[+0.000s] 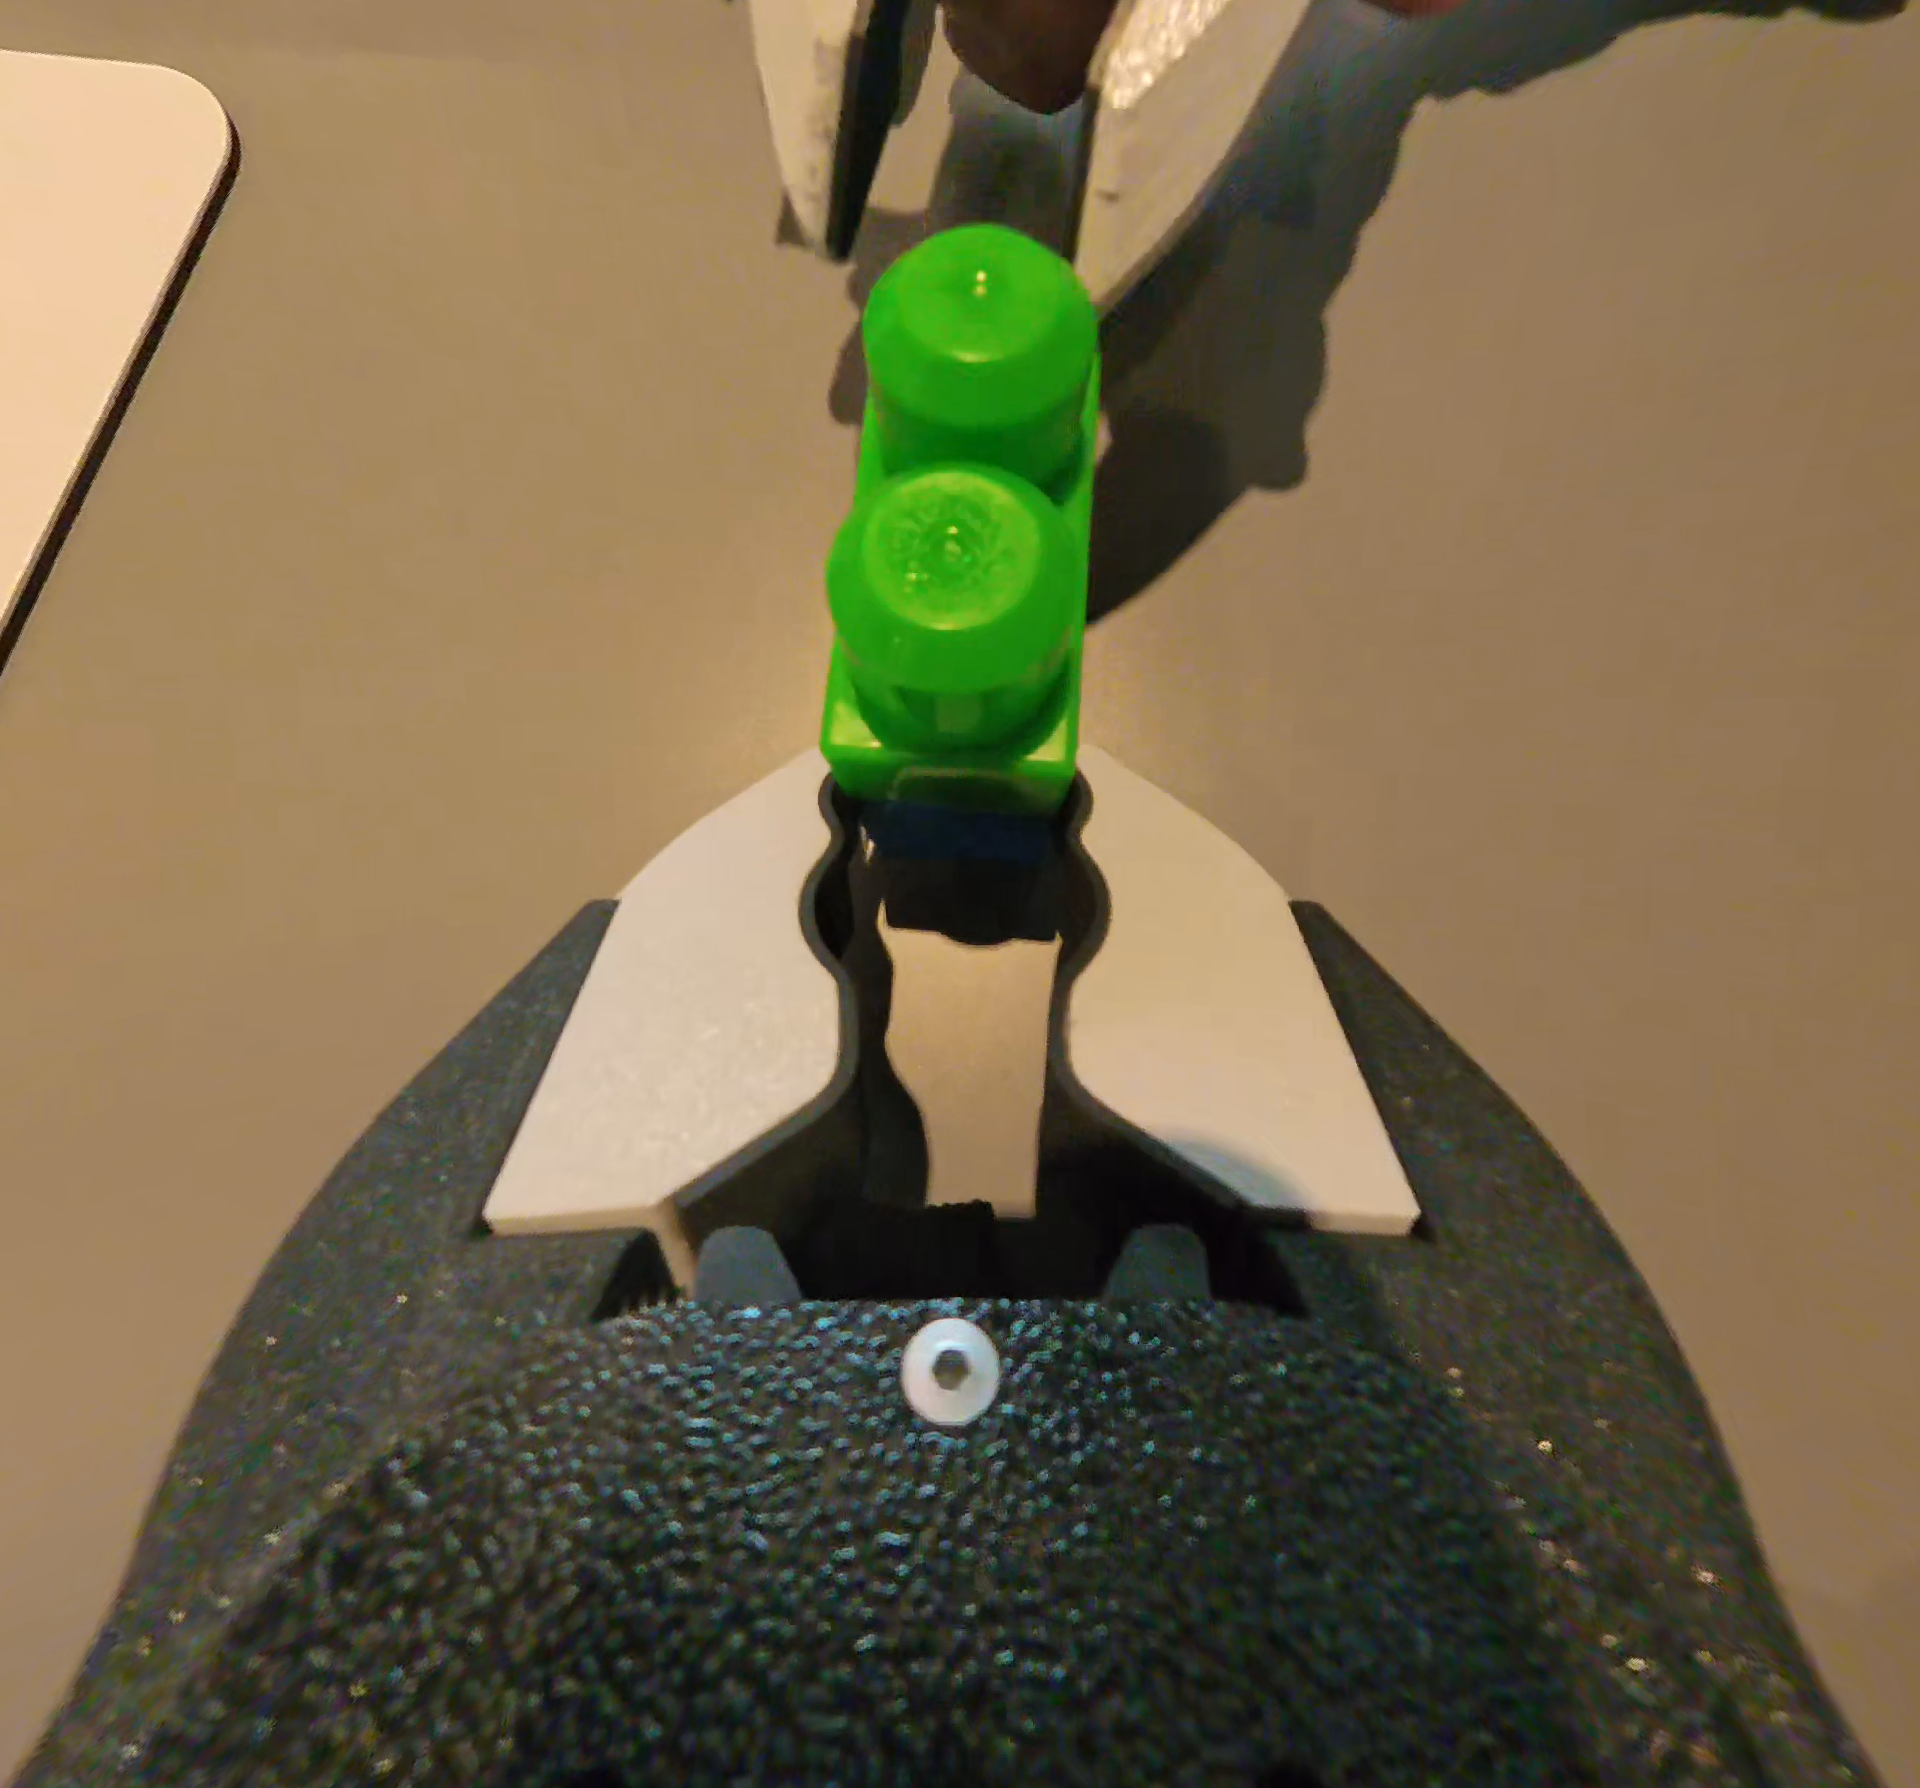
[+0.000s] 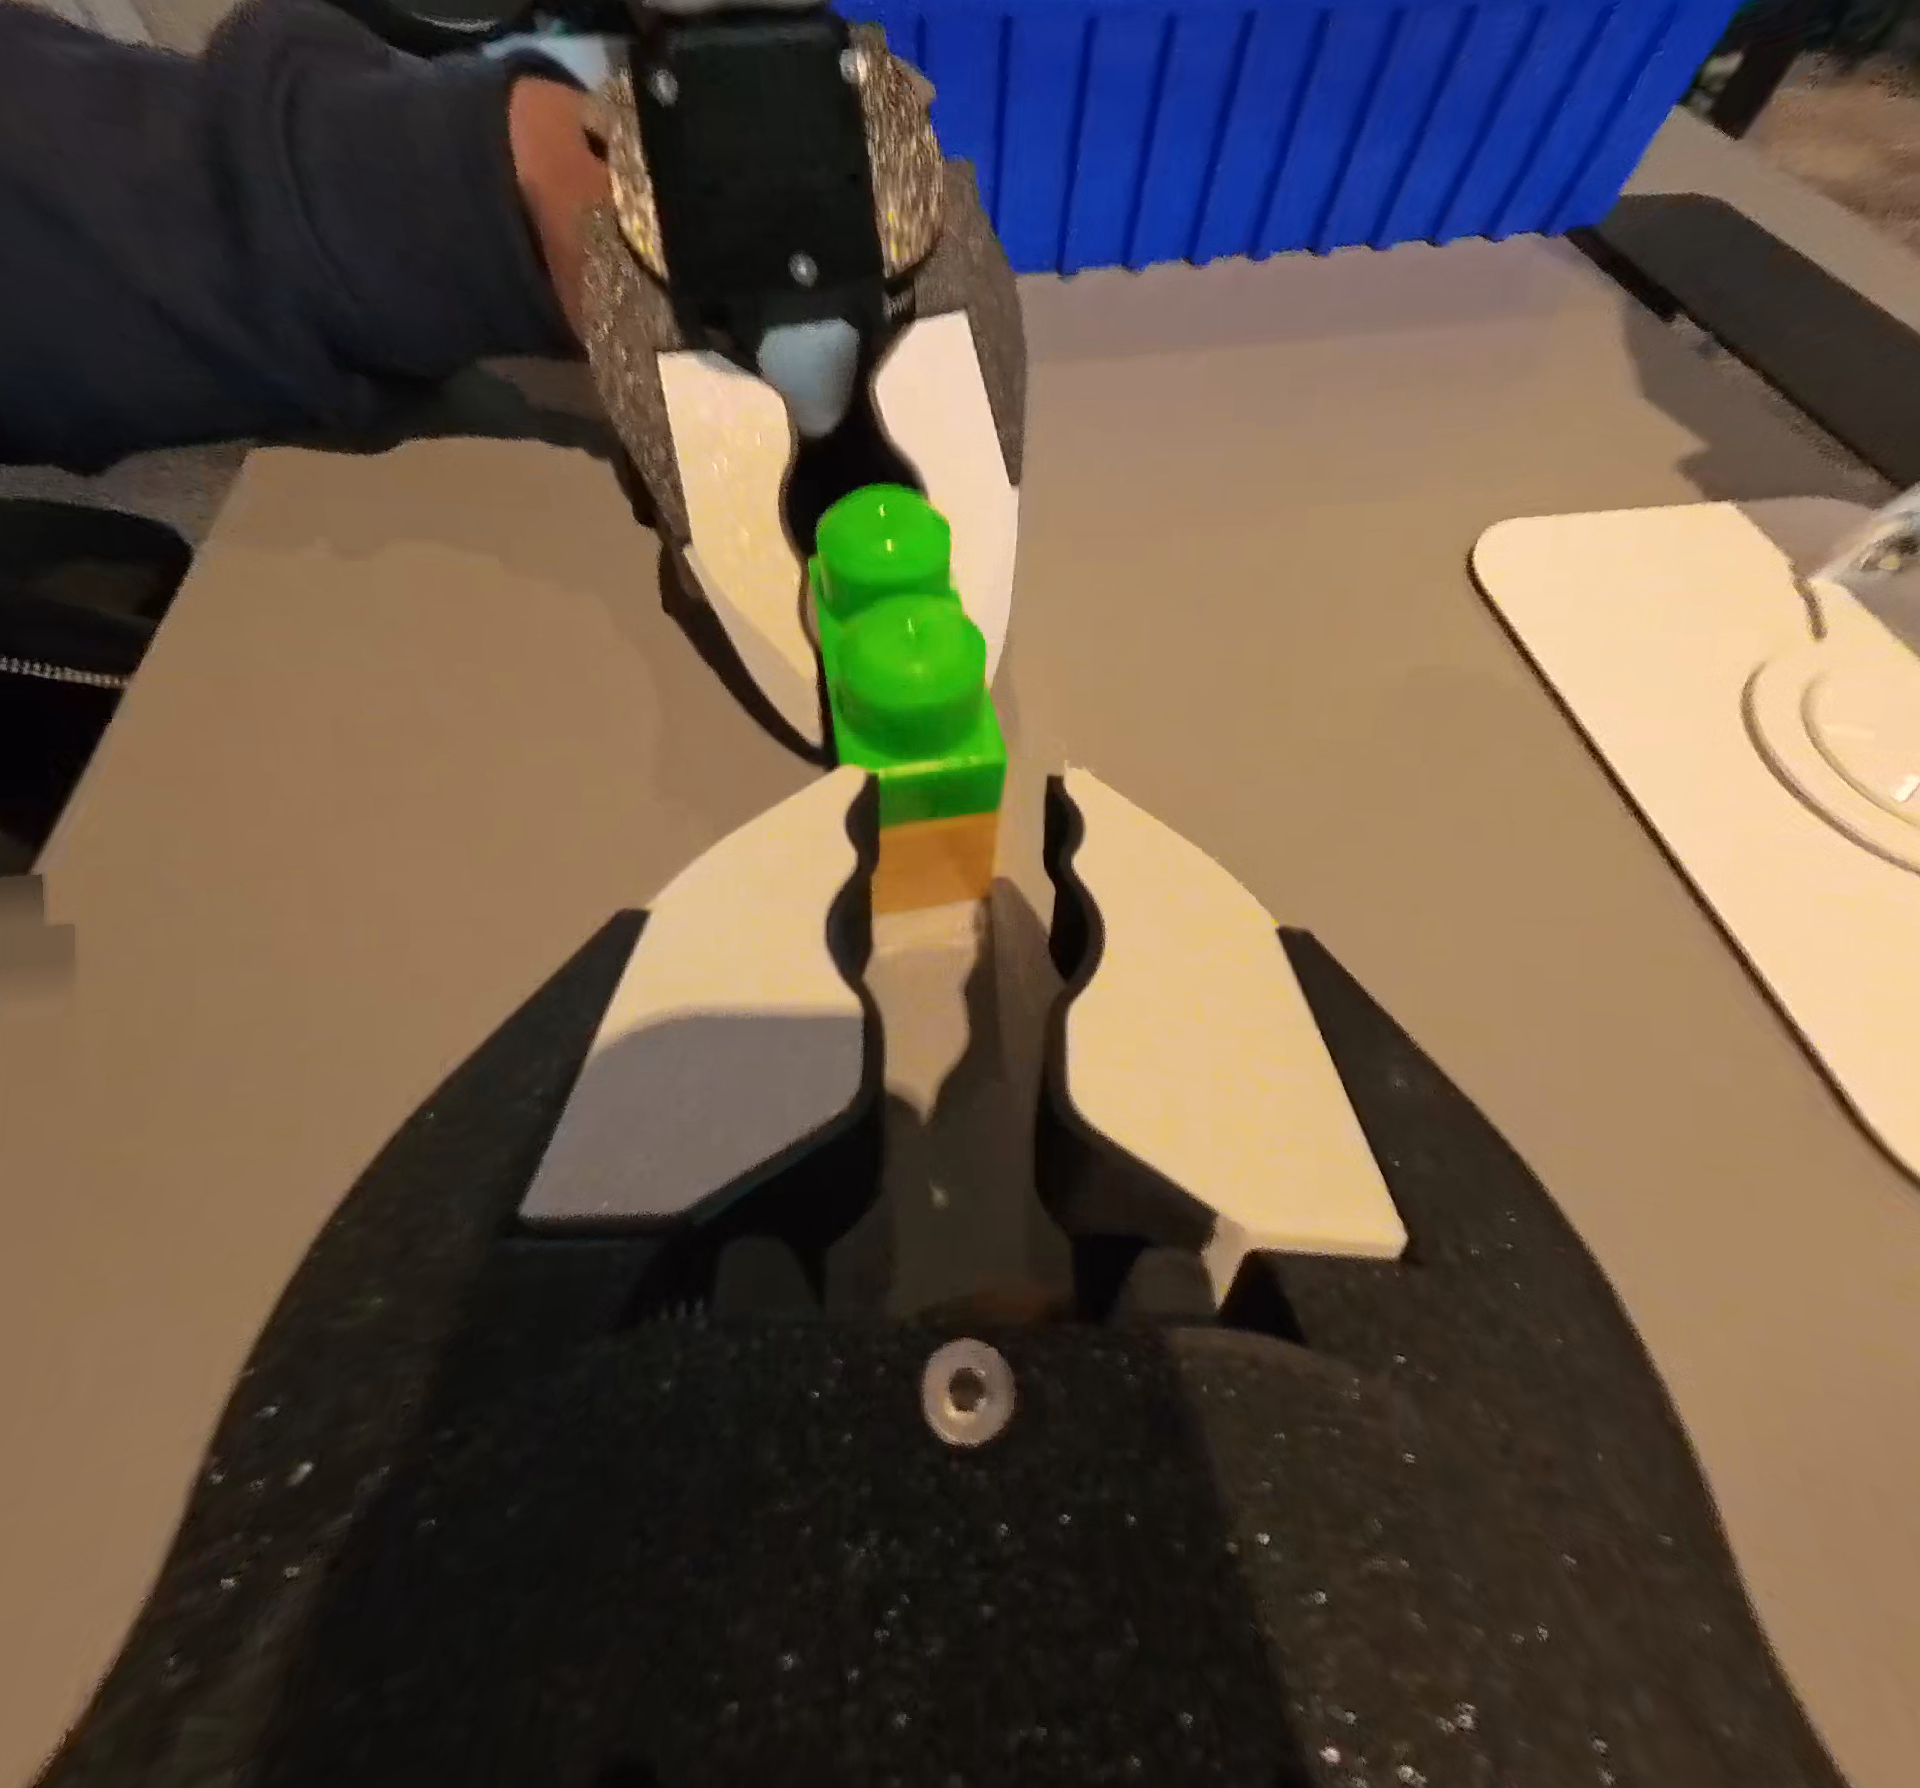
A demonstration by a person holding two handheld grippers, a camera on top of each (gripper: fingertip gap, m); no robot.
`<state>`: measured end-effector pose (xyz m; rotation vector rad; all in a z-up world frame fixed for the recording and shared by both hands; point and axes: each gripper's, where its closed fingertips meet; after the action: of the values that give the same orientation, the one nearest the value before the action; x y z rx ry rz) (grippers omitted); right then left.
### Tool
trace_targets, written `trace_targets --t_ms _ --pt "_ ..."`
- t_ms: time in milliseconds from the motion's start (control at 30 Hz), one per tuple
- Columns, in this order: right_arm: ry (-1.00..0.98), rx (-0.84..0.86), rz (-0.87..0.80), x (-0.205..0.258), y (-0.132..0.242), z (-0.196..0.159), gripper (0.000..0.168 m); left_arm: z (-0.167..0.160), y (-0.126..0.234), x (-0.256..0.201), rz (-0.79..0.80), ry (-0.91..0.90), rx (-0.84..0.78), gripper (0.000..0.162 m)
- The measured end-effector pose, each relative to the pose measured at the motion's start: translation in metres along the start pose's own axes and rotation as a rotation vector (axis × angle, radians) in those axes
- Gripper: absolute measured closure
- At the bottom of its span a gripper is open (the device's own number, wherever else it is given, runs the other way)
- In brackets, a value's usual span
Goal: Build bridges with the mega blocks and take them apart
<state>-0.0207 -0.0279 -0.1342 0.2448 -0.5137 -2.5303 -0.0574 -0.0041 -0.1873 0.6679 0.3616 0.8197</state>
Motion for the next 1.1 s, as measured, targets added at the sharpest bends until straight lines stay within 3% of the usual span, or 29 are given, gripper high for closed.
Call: trace_targets --t_ms 267,433,667,1100 --pt "0.103 0.194 0.035 0.016 -0.015 -0.03 0.134 0.0 0.0 0.0 0.024 0.009 0.001 0.126" --pt "0.105 0.189 0.004 0.011 -0.019 -0.03 0.142 -0.002 0.002 0.001 0.03 0.02 -0.001 0.126" --pt "0.157 0.209 -0.003 0.011 -0.023 -0.034 0.126 0.002 -0.003 -0.003 0.007 0.014 -0.002 0.126" --pt "0.1 0.266 0.001 0.014 -0.028 -0.041 0.13 0.007 -0.008 -0.006 0.05 0.077 -0.002 0.126"
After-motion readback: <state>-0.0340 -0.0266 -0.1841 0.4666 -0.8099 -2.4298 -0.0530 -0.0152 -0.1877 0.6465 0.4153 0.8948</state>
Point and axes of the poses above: each gripper's, where its closed fingertips meet, y back along the fingers, z out of its top, x = y × z across the jaws, and after that the axes turned 5 degrees about -z, right-handed
